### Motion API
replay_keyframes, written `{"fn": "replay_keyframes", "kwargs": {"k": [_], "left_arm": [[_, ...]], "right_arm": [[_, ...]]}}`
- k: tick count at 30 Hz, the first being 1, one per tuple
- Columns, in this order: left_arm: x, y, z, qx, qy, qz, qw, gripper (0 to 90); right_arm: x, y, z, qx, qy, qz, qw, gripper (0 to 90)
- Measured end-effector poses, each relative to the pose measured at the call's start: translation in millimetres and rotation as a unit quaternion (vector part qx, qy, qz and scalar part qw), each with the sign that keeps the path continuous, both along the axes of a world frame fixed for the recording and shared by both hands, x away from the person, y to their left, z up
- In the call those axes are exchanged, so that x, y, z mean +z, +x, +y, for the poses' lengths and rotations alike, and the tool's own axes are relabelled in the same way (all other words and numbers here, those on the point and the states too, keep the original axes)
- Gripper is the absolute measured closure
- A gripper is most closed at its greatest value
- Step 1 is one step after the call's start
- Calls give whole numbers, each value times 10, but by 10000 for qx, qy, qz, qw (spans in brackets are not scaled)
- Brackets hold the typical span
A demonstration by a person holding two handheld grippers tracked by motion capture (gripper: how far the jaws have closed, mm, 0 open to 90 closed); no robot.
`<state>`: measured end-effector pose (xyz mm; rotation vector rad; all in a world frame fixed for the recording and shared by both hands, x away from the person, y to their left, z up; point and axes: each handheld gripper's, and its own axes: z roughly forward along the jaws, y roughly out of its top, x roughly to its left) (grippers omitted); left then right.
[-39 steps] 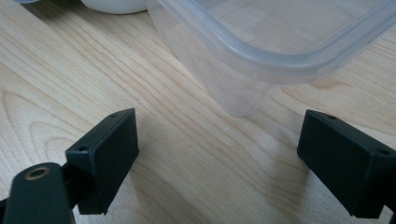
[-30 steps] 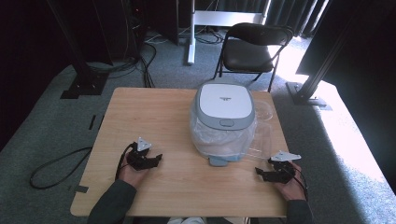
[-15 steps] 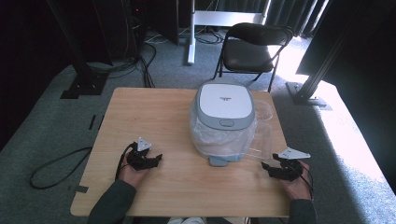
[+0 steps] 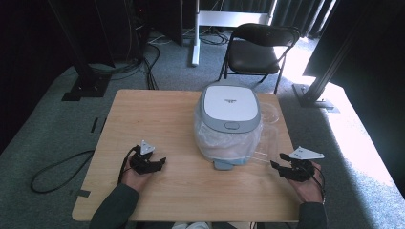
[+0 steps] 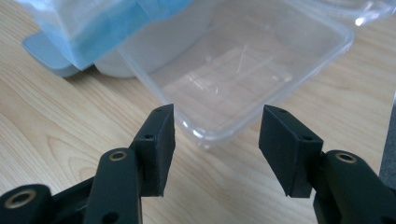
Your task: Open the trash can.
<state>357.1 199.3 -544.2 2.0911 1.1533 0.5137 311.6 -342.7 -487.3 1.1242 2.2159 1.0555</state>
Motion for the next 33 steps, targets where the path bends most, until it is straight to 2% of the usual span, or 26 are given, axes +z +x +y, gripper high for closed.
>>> {"fn": "replay_keyframes", "kwargs": {"k": [6,10,14,19,33], "left_arm": [[0,0,0,2,-2,0,10000,309],[0,0,0,3,-1,2,10000,309],[0,0,0,3,-1,2,10000,309],[0,0,0,2,1,2,10000,309],[0,0,0,-2,2,4,10000,309]], "right_arm": [[163,11,13,69,110,-191,9997,475],[266,19,48,165,199,-241,9994,513],[349,32,87,221,188,-316,9991,540],[455,25,121,357,319,-420,9980,576],[648,46,179,330,238,-564,9976,646]]}}
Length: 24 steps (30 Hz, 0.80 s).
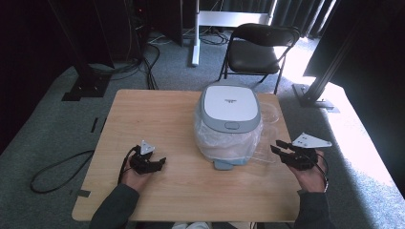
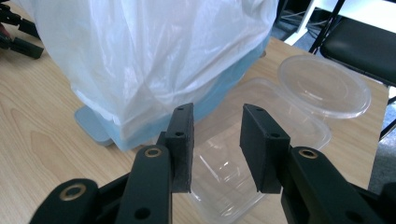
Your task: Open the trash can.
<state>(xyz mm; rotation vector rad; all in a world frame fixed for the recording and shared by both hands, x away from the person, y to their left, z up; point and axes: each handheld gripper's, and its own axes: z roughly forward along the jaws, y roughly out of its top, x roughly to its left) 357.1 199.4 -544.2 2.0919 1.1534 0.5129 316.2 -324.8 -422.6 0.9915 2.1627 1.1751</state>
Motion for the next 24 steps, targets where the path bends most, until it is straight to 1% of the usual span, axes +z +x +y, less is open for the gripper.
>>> {"fn": "replay_keyframes", "kwargs": {"k": [7,10,20,24], "left_arm": [[-2,0,-3,16,-21,-8,10000,309],[-1,0,-1,9,-9,-4,10000,309],[0,4,-2,10,-2,0,10000,308],[0,4,-2,8,-1,1,10000,308]], "right_arm": [[118,9,24,35,35,-103,9999,673],[157,26,42,59,7,-135,9999,680],[163,64,88,109,-33,-103,9999,683],[178,62,98,122,-49,-140,9998,682]]}}
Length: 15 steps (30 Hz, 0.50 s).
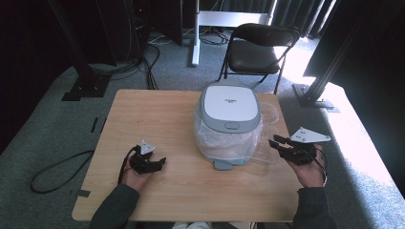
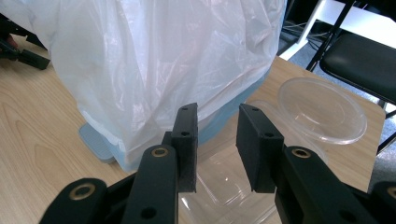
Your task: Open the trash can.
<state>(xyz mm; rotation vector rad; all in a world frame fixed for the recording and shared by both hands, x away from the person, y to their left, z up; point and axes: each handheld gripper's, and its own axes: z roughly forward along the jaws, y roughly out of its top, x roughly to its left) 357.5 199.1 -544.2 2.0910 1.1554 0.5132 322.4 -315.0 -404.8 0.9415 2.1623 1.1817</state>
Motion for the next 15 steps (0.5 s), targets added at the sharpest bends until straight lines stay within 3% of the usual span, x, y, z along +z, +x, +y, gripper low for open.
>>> {"fn": "replay_keyframes", "kwargs": {"k": [11,15], "left_arm": [[0,0,0,0,0,0,10000,308],[0,0,0,0,-1,-1,10000,308]], "right_arm": [[152,-25,73,140,9,-162,9998,680],[185,-27,86,267,140,-159,9994,682]]}}
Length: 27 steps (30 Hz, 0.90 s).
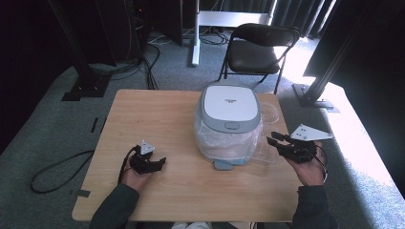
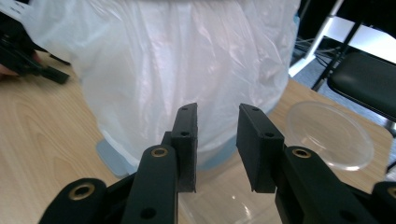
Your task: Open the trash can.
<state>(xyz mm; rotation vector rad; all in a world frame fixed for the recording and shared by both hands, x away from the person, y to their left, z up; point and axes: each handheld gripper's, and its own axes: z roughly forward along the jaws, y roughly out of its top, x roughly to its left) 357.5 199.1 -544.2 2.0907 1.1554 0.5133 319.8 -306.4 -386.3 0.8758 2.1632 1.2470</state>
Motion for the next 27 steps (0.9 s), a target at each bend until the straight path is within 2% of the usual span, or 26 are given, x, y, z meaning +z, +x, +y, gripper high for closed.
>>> {"fn": "replay_keyframes", "kwargs": {"k": [7,12,18,20,27], "left_arm": [[0,0,0,1,0,1,10000,308],[0,0,0,-1,0,2,10000,308],[0,0,0,1,-1,1,10000,308],[0,0,0,1,0,-1,10000,308],[0,0,0,-1,2,0,10000,308]], "right_arm": [[45,-7,34,62,1,-60,10000,683],[90,-9,69,169,-51,-93,9998,719],[124,-18,92,330,-20,-95,9994,815],[156,-28,97,422,93,-101,9990,873],[205,-25,142,561,81,-134,9983,898]]}}
